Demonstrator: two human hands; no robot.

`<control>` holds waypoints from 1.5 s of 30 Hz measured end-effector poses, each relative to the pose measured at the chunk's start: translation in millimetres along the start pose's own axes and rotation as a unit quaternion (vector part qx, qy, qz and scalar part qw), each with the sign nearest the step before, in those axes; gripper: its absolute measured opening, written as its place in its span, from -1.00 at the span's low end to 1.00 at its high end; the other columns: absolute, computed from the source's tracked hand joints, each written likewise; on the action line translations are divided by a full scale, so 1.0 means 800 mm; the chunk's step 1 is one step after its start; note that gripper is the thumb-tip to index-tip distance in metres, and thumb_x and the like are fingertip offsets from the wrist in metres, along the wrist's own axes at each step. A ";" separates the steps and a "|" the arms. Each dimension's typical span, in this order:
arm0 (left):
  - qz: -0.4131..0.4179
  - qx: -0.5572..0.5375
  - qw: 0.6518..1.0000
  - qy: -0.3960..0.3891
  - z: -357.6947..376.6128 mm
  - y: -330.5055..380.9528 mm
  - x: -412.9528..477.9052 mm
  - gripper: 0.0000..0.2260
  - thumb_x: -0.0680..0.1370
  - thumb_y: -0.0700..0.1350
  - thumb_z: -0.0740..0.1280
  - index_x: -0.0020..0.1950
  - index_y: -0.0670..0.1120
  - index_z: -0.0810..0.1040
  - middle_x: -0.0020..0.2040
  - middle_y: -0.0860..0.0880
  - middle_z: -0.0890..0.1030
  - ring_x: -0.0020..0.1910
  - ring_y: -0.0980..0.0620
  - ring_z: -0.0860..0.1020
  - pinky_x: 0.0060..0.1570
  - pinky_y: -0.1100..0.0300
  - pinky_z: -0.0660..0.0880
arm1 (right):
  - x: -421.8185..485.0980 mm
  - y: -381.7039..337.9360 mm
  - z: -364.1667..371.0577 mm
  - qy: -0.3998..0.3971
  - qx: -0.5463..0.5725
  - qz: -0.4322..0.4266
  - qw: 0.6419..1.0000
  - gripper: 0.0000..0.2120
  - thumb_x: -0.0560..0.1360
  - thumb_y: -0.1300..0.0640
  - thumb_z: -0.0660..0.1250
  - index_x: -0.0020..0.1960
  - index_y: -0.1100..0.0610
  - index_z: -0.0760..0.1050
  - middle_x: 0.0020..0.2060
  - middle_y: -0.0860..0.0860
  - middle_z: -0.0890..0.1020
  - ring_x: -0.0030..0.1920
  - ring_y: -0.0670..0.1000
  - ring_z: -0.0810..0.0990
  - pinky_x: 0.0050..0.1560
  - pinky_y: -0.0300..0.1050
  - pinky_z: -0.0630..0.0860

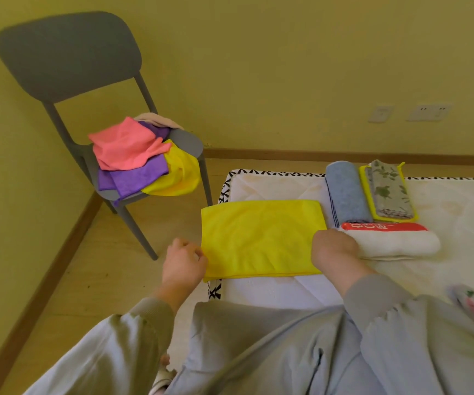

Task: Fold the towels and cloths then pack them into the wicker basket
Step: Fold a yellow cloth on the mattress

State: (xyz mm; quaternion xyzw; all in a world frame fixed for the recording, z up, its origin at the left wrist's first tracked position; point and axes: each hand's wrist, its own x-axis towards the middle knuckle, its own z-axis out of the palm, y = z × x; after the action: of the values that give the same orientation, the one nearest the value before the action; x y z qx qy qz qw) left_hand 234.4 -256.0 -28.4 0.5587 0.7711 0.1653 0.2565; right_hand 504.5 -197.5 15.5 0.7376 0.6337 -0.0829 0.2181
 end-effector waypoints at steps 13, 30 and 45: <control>0.185 0.273 0.940 -0.085 0.085 0.059 0.027 -0.48 0.64 0.14 -0.05 0.57 0.04 -0.07 0.58 -0.01 -0.14 0.54 -0.08 -0.22 0.45 -0.16 -0.22 | 0.040 -0.033 0.044 -0.040 0.038 -0.181 0.982 -0.39 0.63 -0.11 -0.07 0.55 0.07 -0.26 0.53 0.00 -0.25 0.54 0.05 -0.21 0.49 0.15 -0.08; 0.167 0.227 0.959 -0.002 0.112 0.089 0.104 -0.34 0.45 0.16 -0.36 0.56 0.08 -0.15 0.57 0.03 -0.17 0.54 -0.04 -0.24 0.46 -0.09 -0.23 | 0.101 -0.075 0.064 0.127 0.127 -0.186 0.966 -0.22 0.35 -0.24 -0.50 0.55 -0.07 -0.19 0.54 -0.09 -0.18 0.53 -0.02 -0.22 0.48 0.11 -0.22; 0.325 0.238 0.915 0.008 0.114 0.072 0.079 -0.43 0.55 0.22 -0.02 0.54 0.06 0.15 0.55 -0.04 0.13 0.53 -0.11 0.01 0.41 -0.28 0.08 | 0.118 -0.036 0.048 0.152 0.200 -0.033 0.967 -0.46 0.58 -0.10 0.06 0.53 -0.04 0.06 0.54 0.10 -0.13 0.52 0.16 -0.08 0.47 0.13 -0.04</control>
State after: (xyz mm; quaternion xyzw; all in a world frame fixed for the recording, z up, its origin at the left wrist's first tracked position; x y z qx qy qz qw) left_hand 316.4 -180.6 -84.8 0.8221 0.5651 0.0556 0.0423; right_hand 499.6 -126.4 -62.9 0.7488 0.6539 -0.1023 -0.0352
